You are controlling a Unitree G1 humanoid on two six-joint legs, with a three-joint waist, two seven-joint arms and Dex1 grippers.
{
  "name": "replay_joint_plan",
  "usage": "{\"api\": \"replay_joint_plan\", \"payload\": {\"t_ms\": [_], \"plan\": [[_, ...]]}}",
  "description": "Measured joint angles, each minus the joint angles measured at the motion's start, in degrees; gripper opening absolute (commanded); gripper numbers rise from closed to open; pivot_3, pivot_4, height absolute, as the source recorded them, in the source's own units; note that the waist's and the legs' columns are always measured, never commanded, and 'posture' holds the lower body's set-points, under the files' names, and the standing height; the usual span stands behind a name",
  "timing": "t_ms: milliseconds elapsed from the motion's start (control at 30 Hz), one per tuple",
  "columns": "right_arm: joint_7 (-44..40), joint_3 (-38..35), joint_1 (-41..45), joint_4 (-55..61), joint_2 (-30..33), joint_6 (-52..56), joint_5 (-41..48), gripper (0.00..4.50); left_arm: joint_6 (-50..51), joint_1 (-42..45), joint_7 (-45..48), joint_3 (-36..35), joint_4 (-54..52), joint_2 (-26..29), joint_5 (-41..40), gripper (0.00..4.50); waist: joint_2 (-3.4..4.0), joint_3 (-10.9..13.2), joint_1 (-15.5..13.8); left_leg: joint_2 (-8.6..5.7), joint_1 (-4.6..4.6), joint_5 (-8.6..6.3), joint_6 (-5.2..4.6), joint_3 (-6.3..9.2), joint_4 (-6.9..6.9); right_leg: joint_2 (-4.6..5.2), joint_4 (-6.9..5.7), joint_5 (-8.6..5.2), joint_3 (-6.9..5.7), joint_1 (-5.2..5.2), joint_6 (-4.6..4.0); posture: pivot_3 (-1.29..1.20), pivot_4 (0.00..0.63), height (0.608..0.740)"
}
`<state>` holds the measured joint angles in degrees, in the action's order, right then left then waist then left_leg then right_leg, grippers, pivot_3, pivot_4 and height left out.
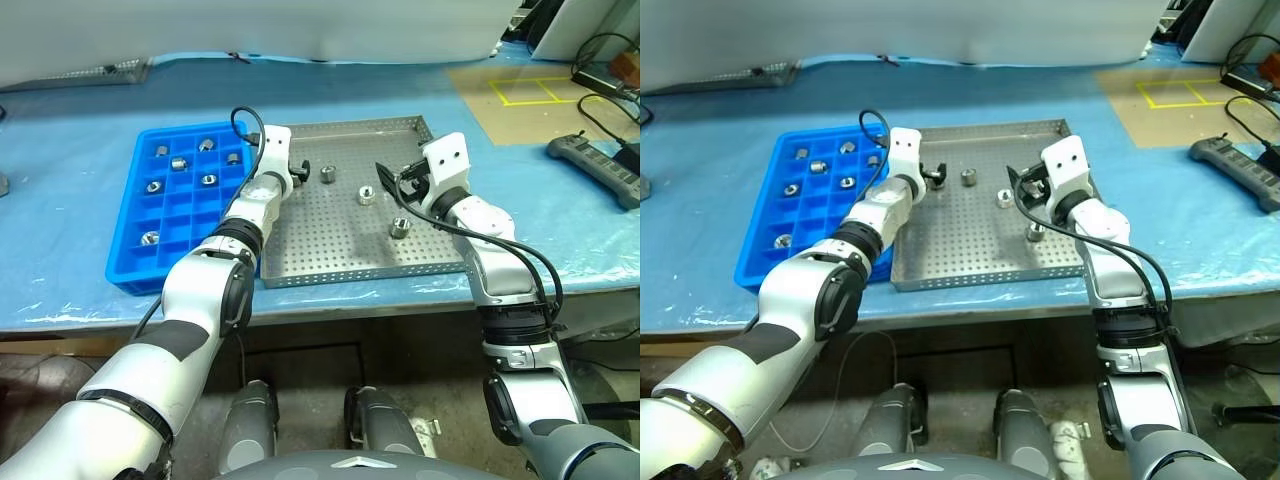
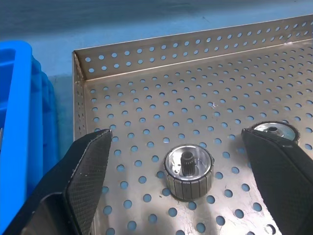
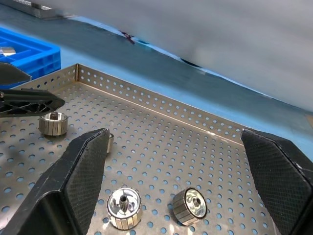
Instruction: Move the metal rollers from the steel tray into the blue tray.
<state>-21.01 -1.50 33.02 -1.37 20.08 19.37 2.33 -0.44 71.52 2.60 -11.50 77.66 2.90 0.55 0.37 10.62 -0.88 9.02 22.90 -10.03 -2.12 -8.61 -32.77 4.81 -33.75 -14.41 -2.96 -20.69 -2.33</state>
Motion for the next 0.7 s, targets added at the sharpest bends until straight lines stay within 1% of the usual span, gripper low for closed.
{"api": "replay_joint_plan", "payload": {"t_ms": [33, 67, 133, 200, 233, 267, 300, 333, 367, 400, 433, 467, 500, 533, 567, 600, 633, 667, 700], "plan": [[0.0, 0.0, 0.0, 0.0, 0.0, 0.0, 0.0, 4.50, 0.0, 0.0, 0.1, 0.0, 0.0, 0.0, 0.0, 4.48, 0.04, 0.1, 0.0, -0.19, -0.56, -0.13, -0.02, -0.09, 0.39, 0.08, 0.64, -0.01, -0.01, 0.64, 0.01, -0.28, 0.150, 0.740], [0.0, 0.0, 0.0, 0.0, 0.0, 0.0, 0.0, 4.50, 0.0, 0.0, 0.2, 0.0, 0.0, -0.1, 0.0, 4.48, 0.15, 0.2, 0.0, -0.35, -1.23, -0.38, -0.05, -0.19, 0.73, 0.15, 1.34, -0.03, -0.01, 1.51, 0.05, -0.28, 0.150, 0.740], [0.1, 0.0, 0.0, 0.0, 0.0, 0.0, -0.1, 4.50, -0.1, 0.1, 0.5, 0.0, 0.0, -0.4, 0.1, 4.48, 0.35, 0.4, 0.0, -0.50, -2.14, -1.10, -0.50, -0.25, 0.80, 0.19, 2.62, -0.23, -0.06, 3.04, 0.38, -0.28, 0.150, 0.740], [0.1, 0.0, 0.0, 0.0, 0.0, -0.1, -0.1, 4.50, -0.1, 0.2, 0.8, 0.0, 0.0, -0.5, 0.1, 4.48, 0.38, 0.3, 0.1, -0.82, -2.57, -1.80, -0.73, -0.17, 0.93, 0.33, 3.39, -0.42, -0.10, 3.84, 0.63, -0.28, 0.150, 0.740], [0.1, 0.0, 0.0, 0.0, -0.1, -0.1, -0.1, 4.50, -0.1, 0.2, 1.0, 0.0, 0.0, -0.5, 0.1, 4.48, 0.39, 0.3, 0.2, -1.09, -2.62, -2.15, -0.94, -0.13, 0.92, 0.45, 3.33, -0.64, -0.10, 3.88, 0.58, -0.28, 0.150, 0.740], [0.2, 0.1, 0.0, 0.0, -0.3, -0.1, -0.1, 4.50, -0.1, 0.2, 1.2, 0.0, 0.0, -0.5, 0.2, 4.48, 0.40, 0.3, 0.4, -1.39, -2.76, -2.44, -1.28, 0.00, 0.88, 0.65, 2.39, -1.20, -0.15, 3.39, -0.23, -0.28, 0.150, 0.740], [0.2, 0.5, 0.2, 0.0, -0.7, -0.2, -0.2, 4.50, -0.1, 0.2, 1.4, 0.0, 0.1, -0.1, 0.2, 4.48, 0.30, 0.3, 1.1, -1.76, -2.94, -2.73, -1.52, 0.29, 0.53, 1.06, -0.25, -1.57, -0.04, 1.81, -0.79, -0.28, 0.150, 0.740], [0.1, 1.2, 0.4, 0.0, -1.1, -0.2, -0.2, 4.50, -0.1, 0.1, 1.5, 0.0, 0.2, 0.4, 0.2, 4.48, 0.18, 0.2, 1.7, -2.04, -2.98, -3.15, -1.66, 0.42, 0.06, 1.61, -4.31, -1.57, 0.24, -0.49, -0.30, -0.28, 0.150, 0.740], [0.1, 1.5, 0.4, -0.1, -1.2, -0.2, -0.2, 4.50, -0.1, 0.1, 1.5, -0.1, 0.2, 0.8, 0.2, 4.48, 0.06, 0.2, 2.2, -2.14, -3.03, -3.76, -1.85, 0.62, -0.62, 1.67, -7.61, -1.06, 1.18, -3.45, 1.21, -0.27, 0.150, 0.740], [0.1, 1.5, 0.4, -0.1, -1.2, -0.2, -0.2, 4.50, -0.2, 0.2, 1.6, -0.2, 0.2, 0.7, 0.3, 4.48, -0.68, -0.1, 2.7, -2.69, -3.00, -4.20, -1.57, 0.35, -1.47, 1.76, -7.37, 0.53, 2.14, -6.38, 3.72, -0.27, 0.150, 0.740], [0.1, 1.4, 0.4, -0.1, -1.0, -0.2, -0.2, 4.50, -0.3, 0.5, 1.8, -0.2, 0.1, 0.4, 0.3, 4.48, -2.15, -0.4, 3.2, -3.82, -2.95, -4.67, -1.55, -0.10, -2.47, 2.59, -3.78, 2.75, 3.23, -7.38, 4.37, -0.27, 0.150, 0.740], [0.2, 1.0, 0.4, -0.2, -0.3, -0.4, -0.2, 4.50, -0.6, 0.5, 1.9, -0.2, -0.1, -0.5, 0.3, 4.48, -3.03, -0.3, 3.2, -4.73, -2.17, -5.98, -1.53, -0.14, -4.03, 2.68, -4.35, 2.36, 4.03, -7.35, 1.97, -0.27, 0.150, 0.740], [0.4, 0.6, 0.4, -0.8, 0.0, -0.4, -0.2, 4.50, -0.5, 0.4, 2.2, 0.0, 0.2, -1.7, 0.4, 4.48, -2.47, -0.3, 3.2, -4.72, -1.29, -6.30, -2.21, 1.13, -6.17, 1.86, -4.31, 2.22, 4.13, -6.82, 1.78, -0.27, 0.150, 0.740], [0.5, 0.4, 0.2, -1.2, 0.0, -0.4, -0.2, 4.50, -0.5, 0.4, 2.5, 0.2, 0.3, -2.5, 0.5, 4.48, -2.26, -0.3, 3.4, -4.93, -1.06, -5.80, -1.36, 1.78, -6.37, 1.29, -3.80, 2.30, 3.87, -6.22, 1.65, -0.27, 0.150, 0.740], [0.7, 0.4, 0.2, -1.3, 0.0, -0.4, -0.2, 4.50, -0.6, 0.6, 2.9, 0.5, 0.3, -2.9, 0.6, 4.48, -2.09, -0.3, 3.8, -4.75, -0.76, -5.50, -0.40, 1.92, -6.11, 0.39, -3.32, 2.41, 3.05, -5.49, 1.45, -0.27, 0.150, 0.740], [0.7, 0.3, 0.2, -1.2, 0.1, -0.5, -0.2, 4.50, -0.6, 0.8, 3.0, 0.6, 0.2, -2.9, 0.6, 4.48, -1.85, -0.3, 4.3, -4.27, -0.52, -5.68, -0.06, 2.06, -5.51, -0.15, -2.94, 2.53, 2.60, -5.16, 1.25, -0.27, 0.150, 0.740], [0.8, 0.2, 0.2, -1.2, 0.1, -0.6, -0.2, 4.50, -0.8, 0.9, 3.1, 0.6, 0.0, -2.8, 0.6, 4.48, -1.77, -0.3, 4.5, -3.82, -0.32, -6.15, 0.52, 2.29, -5.22, -0.48, -2.73, 2.64, 2.38, -5.07, 1.07, -0.27, 0.150, 0.740], [0.8, 0.1, 0.2, -1.2, 0.0, -0.6, -0.2, 4.50, -0.8, 0.9, 3.2, 0.6, 0.1, -2.5, 0.6, 4.48, -1.73, -0.3, 4.6, -3.67, -0.17, -6.19, 0.39, 2.43, -5.24, -0.54, -2.43, 2.88, 2.36, -4.99, 0.99, -0.27, 0.150, 0.740], [0.8, 0.4, 0.2, -1.2, -0.2, -0.6, -0.2, 4.50, -0.8, 0.7, 3.1, 0.5, 0.1, -1.9, 0.6, 4.48, -1.52, -0.1, 4.5, -3.58, -0.31, -6.23, 0.16, 2.53, -5.23, -0.54, -1.98, 3.08, 2.36, -4.68, 0.99, -0.27, 0.150, 0.740]]}}
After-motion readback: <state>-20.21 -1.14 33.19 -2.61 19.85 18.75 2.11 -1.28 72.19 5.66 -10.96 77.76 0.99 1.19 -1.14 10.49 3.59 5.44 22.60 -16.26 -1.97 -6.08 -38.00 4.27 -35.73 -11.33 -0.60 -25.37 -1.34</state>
